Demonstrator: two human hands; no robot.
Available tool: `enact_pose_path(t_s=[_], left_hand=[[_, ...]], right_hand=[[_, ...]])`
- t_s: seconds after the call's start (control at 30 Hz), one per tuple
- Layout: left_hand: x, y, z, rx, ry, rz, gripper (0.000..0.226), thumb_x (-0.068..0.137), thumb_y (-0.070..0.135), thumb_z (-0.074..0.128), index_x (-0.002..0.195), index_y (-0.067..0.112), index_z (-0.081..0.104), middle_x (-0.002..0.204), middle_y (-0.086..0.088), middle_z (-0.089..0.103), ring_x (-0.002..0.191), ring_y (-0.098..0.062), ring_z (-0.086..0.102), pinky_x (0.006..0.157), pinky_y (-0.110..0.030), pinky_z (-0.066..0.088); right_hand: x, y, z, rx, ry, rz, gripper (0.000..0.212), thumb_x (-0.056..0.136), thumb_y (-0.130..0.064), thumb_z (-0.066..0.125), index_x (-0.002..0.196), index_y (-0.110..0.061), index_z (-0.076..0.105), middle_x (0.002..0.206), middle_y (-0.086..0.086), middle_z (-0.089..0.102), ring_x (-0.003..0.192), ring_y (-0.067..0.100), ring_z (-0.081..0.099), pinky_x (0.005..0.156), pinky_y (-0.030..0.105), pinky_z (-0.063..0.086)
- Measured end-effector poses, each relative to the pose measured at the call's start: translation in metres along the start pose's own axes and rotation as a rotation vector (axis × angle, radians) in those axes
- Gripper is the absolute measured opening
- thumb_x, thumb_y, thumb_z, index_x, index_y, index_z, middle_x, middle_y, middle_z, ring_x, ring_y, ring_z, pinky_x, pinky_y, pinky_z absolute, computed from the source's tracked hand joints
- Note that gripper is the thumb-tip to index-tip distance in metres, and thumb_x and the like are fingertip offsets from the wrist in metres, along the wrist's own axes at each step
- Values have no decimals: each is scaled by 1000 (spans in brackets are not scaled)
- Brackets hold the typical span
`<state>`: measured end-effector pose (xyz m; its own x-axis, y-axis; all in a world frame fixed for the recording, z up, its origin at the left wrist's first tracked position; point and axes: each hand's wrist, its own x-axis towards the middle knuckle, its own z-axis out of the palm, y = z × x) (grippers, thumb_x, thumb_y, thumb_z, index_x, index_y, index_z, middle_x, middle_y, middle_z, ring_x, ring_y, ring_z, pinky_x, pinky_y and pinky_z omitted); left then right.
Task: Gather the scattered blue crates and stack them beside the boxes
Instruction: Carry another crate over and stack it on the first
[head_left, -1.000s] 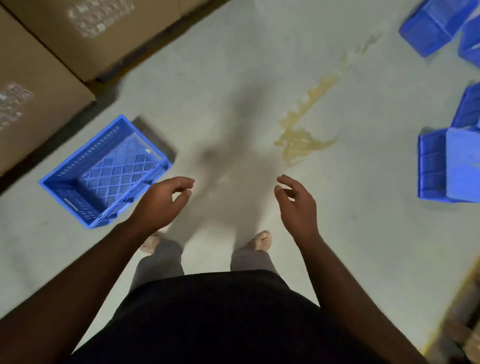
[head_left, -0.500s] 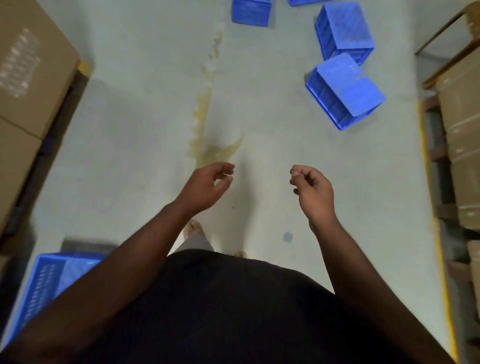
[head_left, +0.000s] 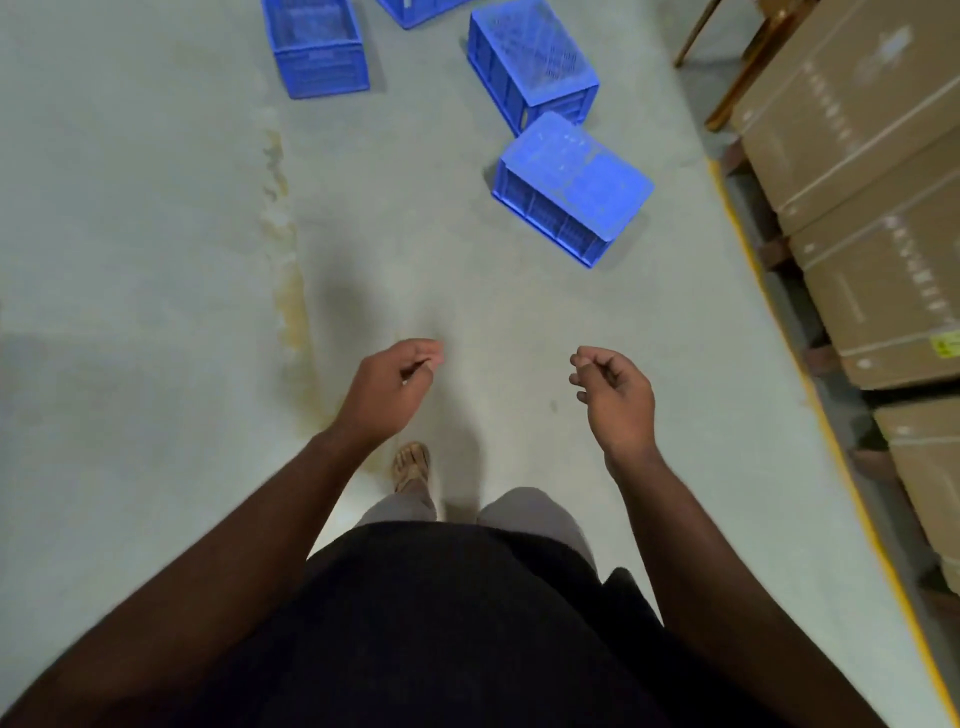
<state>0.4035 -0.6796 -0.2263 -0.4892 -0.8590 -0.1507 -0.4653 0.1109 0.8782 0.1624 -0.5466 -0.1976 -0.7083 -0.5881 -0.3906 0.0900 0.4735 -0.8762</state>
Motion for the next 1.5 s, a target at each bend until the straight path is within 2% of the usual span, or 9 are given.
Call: enact_pose_path(t_s=[0.13,0.27,0.47,0.67,0.9,1.0,1.13,1.33,1.5], left_hand=[[72,12,-17,30,-122,34,21,97,15,64,114,13,75,115,8,74,105,4,67,94,-13,49],[154,19,-18,57,-149,49,20,95,19,67,114,15,74,111,9,75,102,1,70,97,-22,52],[310,49,16,91,-166,48,18,94,19,67,110,17,76,107,11,76,99,1,70,95,-27,53],[463,104,56,-95,-157,-104,27,89,30,70,114,20,74,102,4,78,99,-15,73,95,-33,55],[621,160,85,-108,-185,-143,21,93,17,71,113,13,74,102,-2,78,100,-19,73,92,-28,55],[692,158,101,-29,-240,-121,21,92,13,71,113,8,74,103,-5,78,95,-12,73,86,-17,54],[790,137,117,26,-332,-118,20,92,14,71,111,10,75,102,-1,78,97,-13,73,94,-28,55],[908,107,141,350,-505,-109,36,86,33,59,113,15,74,111,-2,76,100,-15,71,96,-26,51],[971,84,177,508,-575,-262,29,91,19,62,118,18,72,117,-4,74,107,-23,68,92,-26,46]], right_hand=[[28,-14,12,36,36,122,15,95,-17,63,103,-22,74,104,-2,76,102,21,71,93,41,59],[79,-25,13,61,79,179,14,96,-16,63,104,-19,74,103,-2,76,100,22,72,89,38,59],[227,-54,11,110,115,180,16,96,-13,60,101,-19,74,103,-1,76,98,23,73,86,39,57],[393,-103,8,132,90,201,15,95,-15,60,96,-20,74,109,0,76,94,21,74,84,38,57],[550,-173,2,81,103,199,14,89,-23,63,88,-29,75,95,-5,77,92,22,74,91,45,55],[601,-188,10,145,162,172,19,97,-13,59,97,-26,73,99,0,77,87,23,74,82,40,55],[668,-197,24,188,248,230,23,99,-7,54,113,-17,68,102,0,76,83,20,72,76,34,54],[760,-180,43,65,178,470,15,96,-12,63,107,-18,71,99,8,76,88,33,71,78,41,55],[832,-159,45,-72,108,584,13,92,-20,67,101,-29,69,103,5,75,87,23,74,81,38,56]])
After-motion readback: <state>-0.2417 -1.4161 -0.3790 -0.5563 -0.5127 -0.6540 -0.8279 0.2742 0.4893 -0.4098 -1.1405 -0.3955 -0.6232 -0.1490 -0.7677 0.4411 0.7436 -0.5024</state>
